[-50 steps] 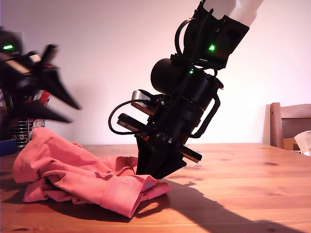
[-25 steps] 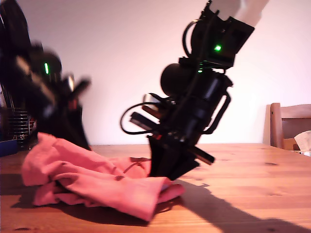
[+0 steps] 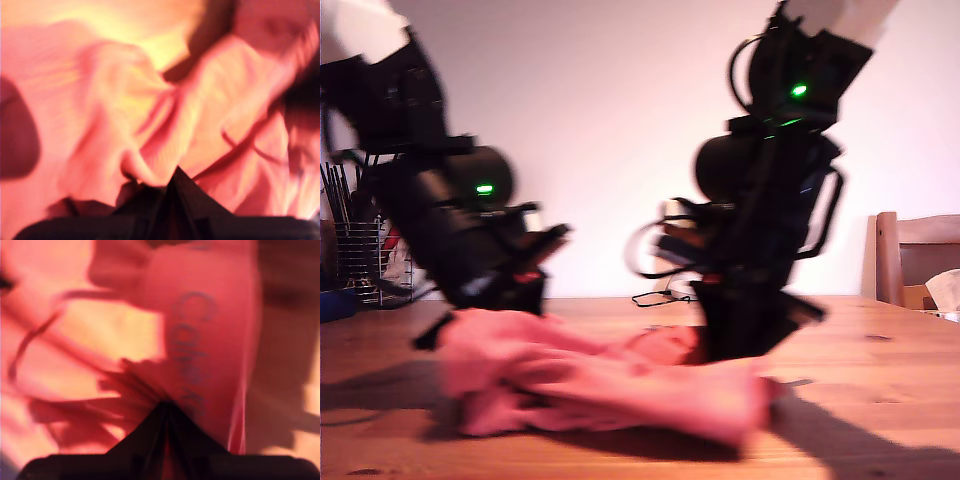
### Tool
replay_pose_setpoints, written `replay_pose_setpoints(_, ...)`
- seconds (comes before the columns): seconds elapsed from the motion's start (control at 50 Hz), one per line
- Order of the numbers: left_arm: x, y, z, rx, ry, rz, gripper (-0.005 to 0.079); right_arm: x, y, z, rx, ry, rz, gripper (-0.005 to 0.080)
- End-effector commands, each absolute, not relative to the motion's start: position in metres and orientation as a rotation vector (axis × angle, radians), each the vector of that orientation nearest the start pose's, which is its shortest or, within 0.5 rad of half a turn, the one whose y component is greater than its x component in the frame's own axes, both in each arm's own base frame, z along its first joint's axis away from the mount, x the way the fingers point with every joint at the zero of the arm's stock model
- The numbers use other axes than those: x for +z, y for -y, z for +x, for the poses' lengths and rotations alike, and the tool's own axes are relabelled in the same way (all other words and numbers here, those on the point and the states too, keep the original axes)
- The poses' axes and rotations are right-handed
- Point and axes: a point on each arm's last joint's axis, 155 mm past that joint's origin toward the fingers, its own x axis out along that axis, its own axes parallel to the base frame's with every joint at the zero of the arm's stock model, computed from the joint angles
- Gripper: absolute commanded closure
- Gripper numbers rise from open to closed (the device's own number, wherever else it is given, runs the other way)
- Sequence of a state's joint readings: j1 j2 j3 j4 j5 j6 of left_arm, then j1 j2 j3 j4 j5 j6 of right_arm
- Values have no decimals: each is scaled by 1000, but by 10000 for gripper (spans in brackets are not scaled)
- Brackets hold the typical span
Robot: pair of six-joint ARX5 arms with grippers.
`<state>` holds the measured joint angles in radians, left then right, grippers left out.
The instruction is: Fold the underwear in front of you. After folding it, place it to the right side.
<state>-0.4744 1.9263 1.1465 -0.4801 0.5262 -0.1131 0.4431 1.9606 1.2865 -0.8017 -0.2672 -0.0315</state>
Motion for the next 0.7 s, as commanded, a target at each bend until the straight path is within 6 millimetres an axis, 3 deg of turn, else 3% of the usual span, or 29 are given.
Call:
replay_pose_setpoints(0.0,6,270,312,-784,-1341,-120,762,-32,-166,301,499,-1589,-214,763)
replay_pose_setpoints(0.12,9,285,311,-805,-1313,-125,762,-31,-153,306,457,-1587,-225,763)
replay_pose_setpoints(0.3,12,295,310,-832,-1288,-114,762,-25,-170,308,508,-1570,-136,744)
replay_pose_setpoints(0.38,12,296,311,-834,-1280,-114,762,-17,-182,312,549,-1539,-95,673)
replay_pose_setpoints(0.54,13,296,312,-835,-1276,-114,763,4,-195,322,581,-1495,-48,405)
replay_pose_setpoints(0.68,13,297,313,-836,-1272,-114,763,14,-197,332,576,-1467,-51,382)
